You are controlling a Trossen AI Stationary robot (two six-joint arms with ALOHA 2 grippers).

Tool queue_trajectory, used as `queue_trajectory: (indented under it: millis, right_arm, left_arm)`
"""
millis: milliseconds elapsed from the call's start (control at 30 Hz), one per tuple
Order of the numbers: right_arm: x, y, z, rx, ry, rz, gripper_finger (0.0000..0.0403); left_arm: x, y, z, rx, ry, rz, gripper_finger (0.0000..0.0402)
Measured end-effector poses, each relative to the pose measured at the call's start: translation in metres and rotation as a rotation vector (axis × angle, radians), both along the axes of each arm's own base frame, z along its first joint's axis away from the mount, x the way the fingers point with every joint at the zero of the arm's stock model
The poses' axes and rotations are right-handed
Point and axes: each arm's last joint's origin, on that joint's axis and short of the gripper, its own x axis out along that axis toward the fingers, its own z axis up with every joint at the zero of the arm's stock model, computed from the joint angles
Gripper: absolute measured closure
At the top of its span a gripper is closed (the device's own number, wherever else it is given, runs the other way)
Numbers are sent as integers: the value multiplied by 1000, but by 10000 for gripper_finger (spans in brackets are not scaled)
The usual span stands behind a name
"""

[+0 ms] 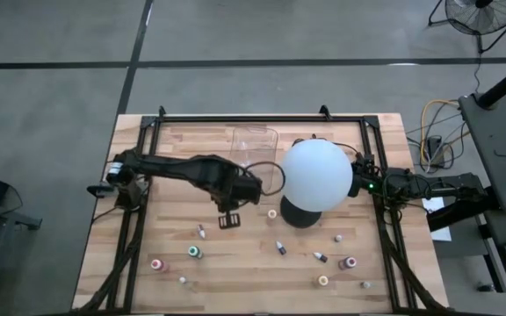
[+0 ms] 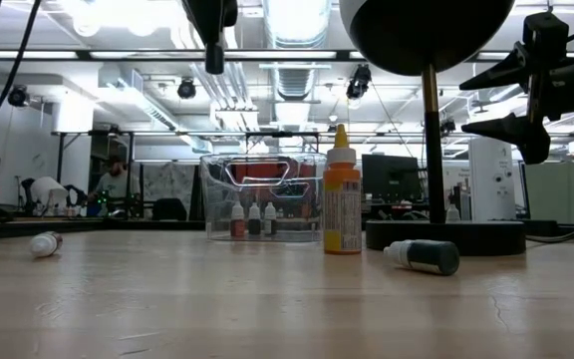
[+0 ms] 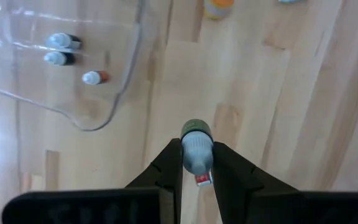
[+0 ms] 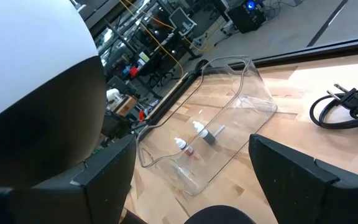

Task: Pick & Place food coloring
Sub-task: Put the small green food coloring bottle into the transparent bin

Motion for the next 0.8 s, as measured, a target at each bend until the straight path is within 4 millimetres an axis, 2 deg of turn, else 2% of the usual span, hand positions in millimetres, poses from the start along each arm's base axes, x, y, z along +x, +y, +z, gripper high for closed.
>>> queue_trajectory:
  millis: [200, 433, 800]
  right_arm:
    - [0, 0, 0, 0, 0, 0, 101]
    - [0, 0, 0, 0, -1, 0, 101]
    - [0, 0, 0, 0, 0, 0, 101]
  left_arm:
    - [-4, 25, 7, 6, -16, 30, 358]
    - [1, 66, 9, 37, -63, 61, 358]
    - [10, 127, 1, 87, -120, 121, 362]
